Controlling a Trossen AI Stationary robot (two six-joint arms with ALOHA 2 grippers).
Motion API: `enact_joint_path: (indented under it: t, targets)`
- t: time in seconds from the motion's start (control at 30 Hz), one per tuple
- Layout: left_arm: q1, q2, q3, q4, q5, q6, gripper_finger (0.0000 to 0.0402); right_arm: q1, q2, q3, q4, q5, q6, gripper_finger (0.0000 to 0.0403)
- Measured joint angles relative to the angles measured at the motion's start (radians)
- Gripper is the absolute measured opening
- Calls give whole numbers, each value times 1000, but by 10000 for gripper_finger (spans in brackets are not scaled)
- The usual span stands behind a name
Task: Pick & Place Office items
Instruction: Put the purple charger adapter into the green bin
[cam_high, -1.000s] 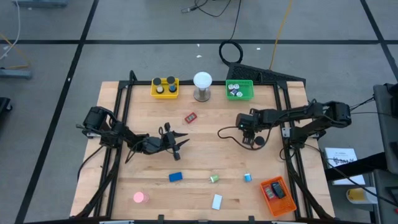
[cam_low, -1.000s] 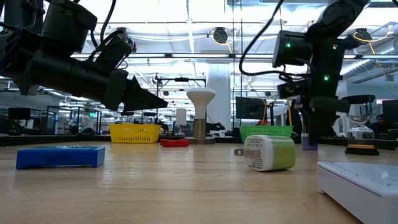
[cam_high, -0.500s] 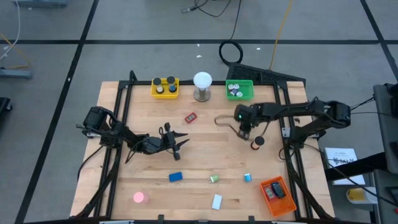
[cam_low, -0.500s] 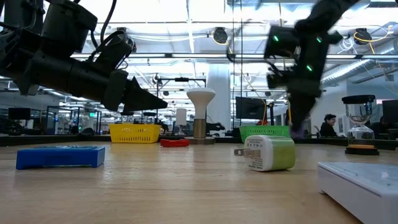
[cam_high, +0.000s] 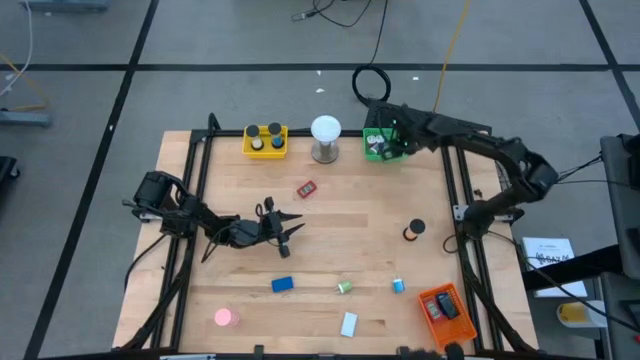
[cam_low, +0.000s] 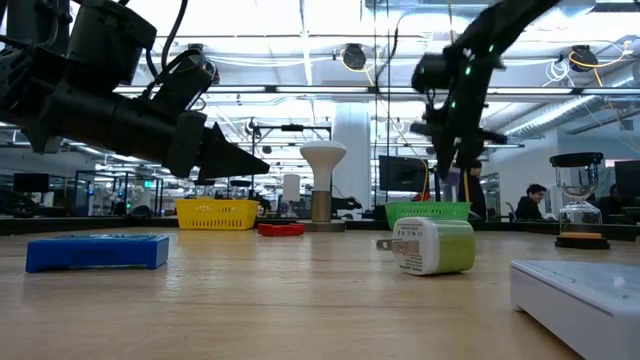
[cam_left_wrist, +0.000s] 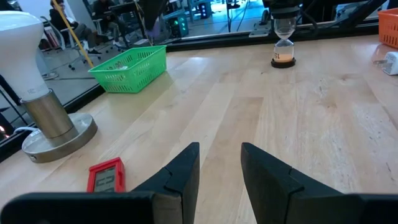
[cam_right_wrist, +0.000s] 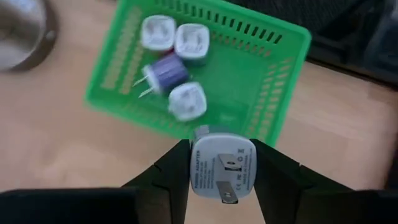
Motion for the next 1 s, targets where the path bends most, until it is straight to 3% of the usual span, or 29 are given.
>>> enact_joint_path:
  t: [0.2, 0.37, 1.0]
  targets:
    - [18, 0, 0, 0, 0, -1, 120, -90, 155, 60, 75, -53, -38, 133]
    - [43, 0, 0, 0, -1, -39, 120, -94, 260, 127, -21, -33, -62, 133]
    - [43, 0, 0, 0, 0, -60, 120, -89, 301, 132, -43, -25, -6, 141]
